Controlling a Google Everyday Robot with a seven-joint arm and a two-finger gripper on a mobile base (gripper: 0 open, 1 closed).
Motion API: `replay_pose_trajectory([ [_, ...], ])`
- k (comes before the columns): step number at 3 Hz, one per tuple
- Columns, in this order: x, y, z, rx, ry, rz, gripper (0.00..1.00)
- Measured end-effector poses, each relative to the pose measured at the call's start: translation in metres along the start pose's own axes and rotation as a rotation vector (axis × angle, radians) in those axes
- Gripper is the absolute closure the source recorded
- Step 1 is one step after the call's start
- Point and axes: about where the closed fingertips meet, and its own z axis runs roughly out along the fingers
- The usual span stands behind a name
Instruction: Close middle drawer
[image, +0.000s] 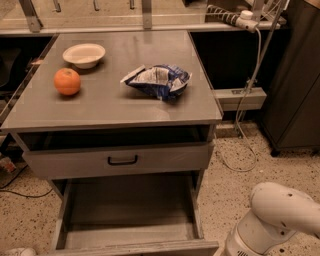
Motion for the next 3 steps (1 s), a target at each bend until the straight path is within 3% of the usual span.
replay_pose_trajectory([
  [1, -0.002, -0.010, 0.029, 0.002, -0.022, 0.026, 1.00],
  [2, -0.007, -0.036, 0.080, -0.009, -0.092, 0.082, 1.00],
  [3, -0.012, -0.058, 0.108, -0.017, -0.130, 0.116, 1.00],
])
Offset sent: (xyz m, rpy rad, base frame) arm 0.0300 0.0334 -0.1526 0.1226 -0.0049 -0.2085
